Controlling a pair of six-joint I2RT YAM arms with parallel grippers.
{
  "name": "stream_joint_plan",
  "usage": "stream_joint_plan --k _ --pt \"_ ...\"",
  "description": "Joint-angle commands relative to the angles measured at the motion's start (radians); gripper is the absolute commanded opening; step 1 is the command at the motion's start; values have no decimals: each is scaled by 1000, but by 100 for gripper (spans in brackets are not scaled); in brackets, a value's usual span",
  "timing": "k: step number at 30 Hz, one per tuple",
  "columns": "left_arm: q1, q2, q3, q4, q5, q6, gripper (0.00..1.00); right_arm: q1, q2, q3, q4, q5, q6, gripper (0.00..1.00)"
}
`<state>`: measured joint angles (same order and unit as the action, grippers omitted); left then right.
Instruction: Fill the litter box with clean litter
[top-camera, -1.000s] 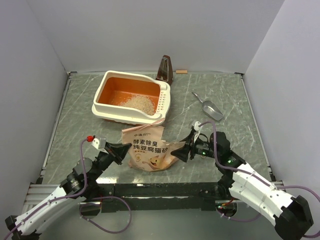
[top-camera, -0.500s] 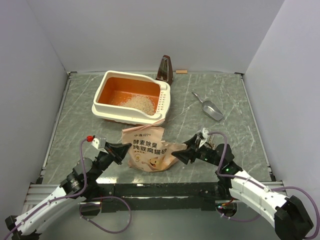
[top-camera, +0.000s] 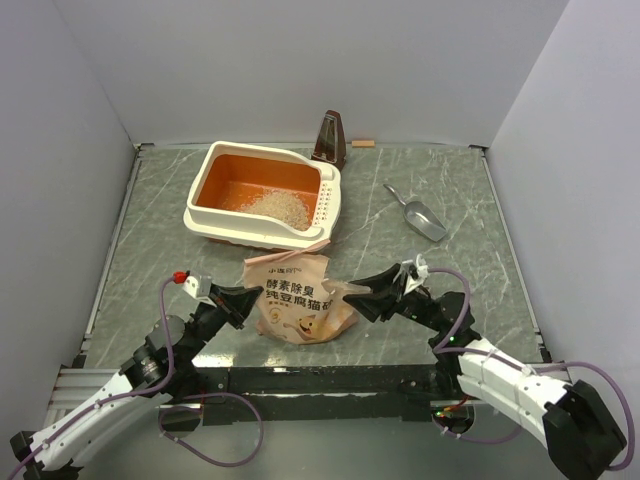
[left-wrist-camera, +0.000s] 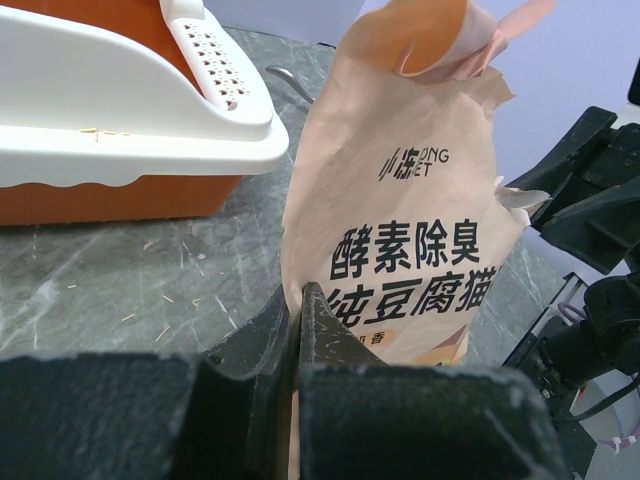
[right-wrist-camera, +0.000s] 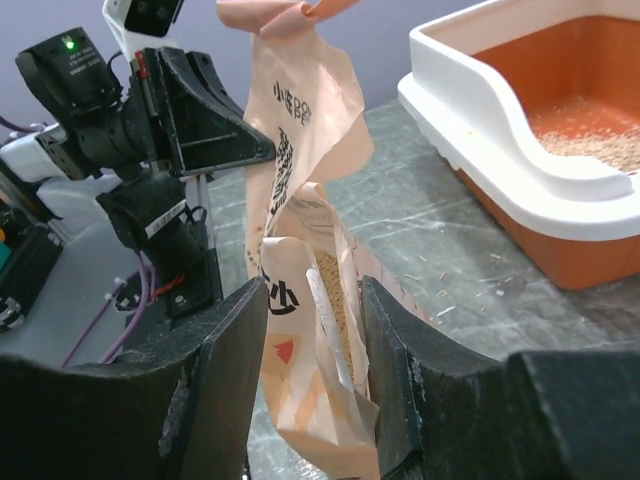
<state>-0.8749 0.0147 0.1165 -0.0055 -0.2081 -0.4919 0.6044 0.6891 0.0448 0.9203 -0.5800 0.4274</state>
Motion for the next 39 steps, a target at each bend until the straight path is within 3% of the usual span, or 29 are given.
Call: stream_joint_plan --k 1,8,15,23,26,27,28,29,32,33,35,39 --pt "2 -98 49 29 -45 -2 1 1 67 -42 150 -47 13 49" --pt "2 -99 48 25 -43 -8 1 1 79 -42 158 -38 5 51" --pt "2 -101 49 21 -54 -11 1 1 98 -71 176 -52 13 37" --pt "2 -82 66 29 -62 -20 1 1 205 -52 201 -87 46 36" --pt "2 -62 83 18 -62 -30 1 1 210 -54 181 -73 45 24" --pt "2 -58 92 16 -62 -36 1 3 205 -53 173 -72 48 11" --pt "2 -53 95 12 -60 -40 1 1 196 -54 160 -69 53 5" --pt "2 -42 101 10 -60 -43 1 1 167 -27 123 -60 62 0" --pt "2 -22 138 -42 -73 -88 1 0 63 21 -10 -43 77 0" --pt "2 3 168 -72 -73 -108 1 -3 32 39 -163 -43 83 0" --pt "2 36 234 -147 -114 -218 1 -20 -49 91 -286 -79 120 0" --pt "2 106 365 -451 -166 -388 1 -49 -106 185 -606 -183 192 0"
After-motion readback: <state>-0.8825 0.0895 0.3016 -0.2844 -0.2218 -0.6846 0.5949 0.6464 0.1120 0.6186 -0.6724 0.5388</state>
